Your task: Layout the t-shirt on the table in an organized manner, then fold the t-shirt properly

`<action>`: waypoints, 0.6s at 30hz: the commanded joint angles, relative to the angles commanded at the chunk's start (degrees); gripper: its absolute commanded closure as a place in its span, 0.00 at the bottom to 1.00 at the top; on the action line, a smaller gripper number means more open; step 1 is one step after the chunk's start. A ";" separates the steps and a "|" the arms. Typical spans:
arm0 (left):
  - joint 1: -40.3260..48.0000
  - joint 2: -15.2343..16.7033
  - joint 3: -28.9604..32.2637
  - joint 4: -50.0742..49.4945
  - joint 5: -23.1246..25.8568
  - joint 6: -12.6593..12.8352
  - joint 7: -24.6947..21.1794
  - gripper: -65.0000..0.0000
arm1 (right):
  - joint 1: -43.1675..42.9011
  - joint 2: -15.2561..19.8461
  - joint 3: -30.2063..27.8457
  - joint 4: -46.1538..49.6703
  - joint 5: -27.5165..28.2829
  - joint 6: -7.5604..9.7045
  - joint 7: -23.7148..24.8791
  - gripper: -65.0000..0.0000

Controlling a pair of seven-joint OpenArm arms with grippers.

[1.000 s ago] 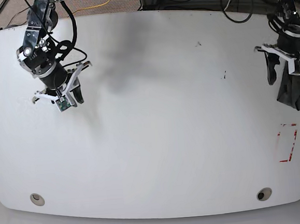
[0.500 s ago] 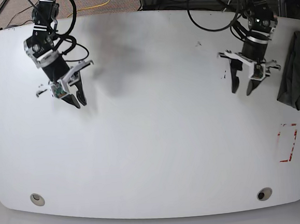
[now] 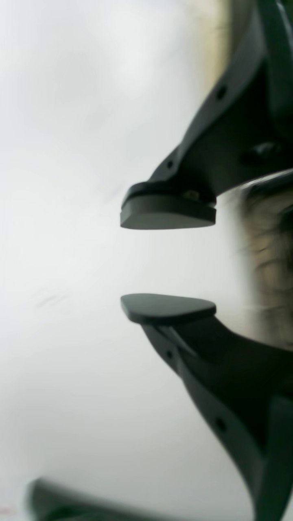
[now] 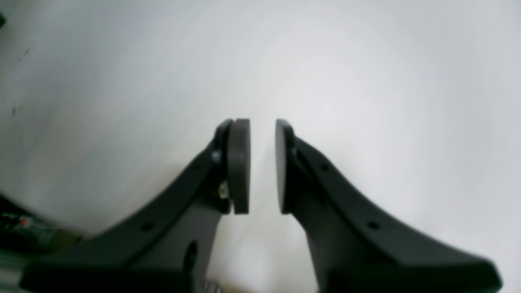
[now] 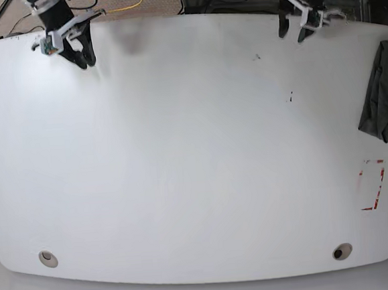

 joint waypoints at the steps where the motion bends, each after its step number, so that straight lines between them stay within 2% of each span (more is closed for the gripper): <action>1: 1.58 0.62 -0.09 0.00 0.00 0.00 0.00 0.63 | -1.85 0.00 0.00 0.35 0.53 0.00 0.18 0.85; 3: 6.15 1.67 -0.26 -0.26 0.00 0.00 0.00 0.63 | -7.56 0.00 0.00 0.62 2.64 0.00 0.88 0.85; 5: 10.11 1.41 -0.26 -0.44 0.09 0.00 0.00 0.63 | -11.43 0.00 0.00 0.35 4.57 0.00 1.23 0.85; 10: 16.26 1.58 -0.26 -1.23 0.09 0.00 0.00 0.63 | -17.76 -0.35 -0.62 -1.05 6.42 0.00 -0.70 0.85; 14: 19.60 1.49 -0.09 -2.73 0.26 0.00 0.18 0.63 | -19.96 -2.29 -3.96 -5.89 6.07 0.00 -2.37 0.85; 18: 19.34 1.41 0.35 -7.65 0.62 0.00 0.18 0.63 | -18.73 -1.49 -8.00 -14.59 5.54 0.00 -3.69 0.85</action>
